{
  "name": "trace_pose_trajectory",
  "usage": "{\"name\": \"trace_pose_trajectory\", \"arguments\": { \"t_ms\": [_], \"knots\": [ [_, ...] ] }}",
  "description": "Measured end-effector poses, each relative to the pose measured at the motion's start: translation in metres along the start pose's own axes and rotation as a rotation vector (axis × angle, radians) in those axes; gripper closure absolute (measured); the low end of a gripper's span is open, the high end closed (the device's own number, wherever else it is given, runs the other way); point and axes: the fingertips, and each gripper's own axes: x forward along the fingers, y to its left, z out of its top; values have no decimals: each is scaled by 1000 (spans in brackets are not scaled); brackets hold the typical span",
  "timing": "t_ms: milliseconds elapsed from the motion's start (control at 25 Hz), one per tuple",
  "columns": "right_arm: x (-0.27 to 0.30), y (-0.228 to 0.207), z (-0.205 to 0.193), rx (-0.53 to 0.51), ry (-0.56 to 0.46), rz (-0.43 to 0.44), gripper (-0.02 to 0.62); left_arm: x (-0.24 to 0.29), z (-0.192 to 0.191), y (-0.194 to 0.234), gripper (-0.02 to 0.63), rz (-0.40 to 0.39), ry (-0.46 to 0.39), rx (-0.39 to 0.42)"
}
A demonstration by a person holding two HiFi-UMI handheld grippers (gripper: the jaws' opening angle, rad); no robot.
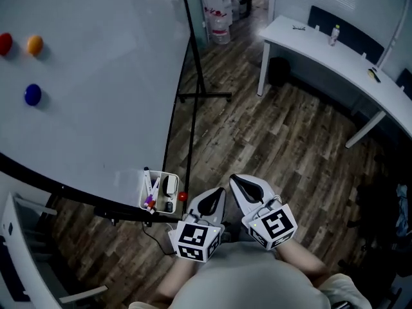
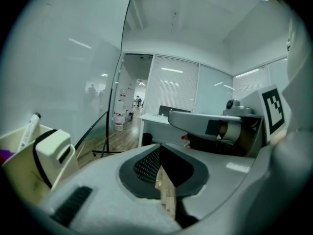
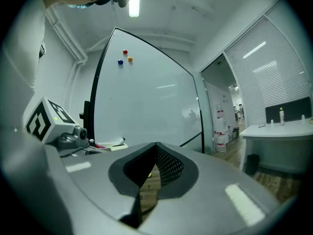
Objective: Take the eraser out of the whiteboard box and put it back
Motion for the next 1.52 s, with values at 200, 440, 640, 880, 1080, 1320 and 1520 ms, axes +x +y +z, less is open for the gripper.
{"name": "trace_pose_trajectory", "arguments": {
  "t_ms": [200,440,640,880,1080,1320,1520],
  "knots": [
    [15,11,2,-20,22,150,591,-8,1,15,603,136,-28,-52],
    [29,31,-1,-48,55,314,587,-26,1,28,603,284,-72,-102],
    [38,52,-4,-47,69,434,572,-45,-2,35,603,388,-93,-134],
    [52,76,-10,-58,91,559,529,-74,-6,47,603,519,-122,-178],
    [63,93,-15,-65,106,641,489,-96,-14,57,603,620,-137,-212],
    [78,104,-25,-88,138,692,392,-116,-22,66,603,708,-154,-250],
    [90,113,-34,-118,159,723,322,-130,-28,73,603,769,-162,-274]
  ]
}}
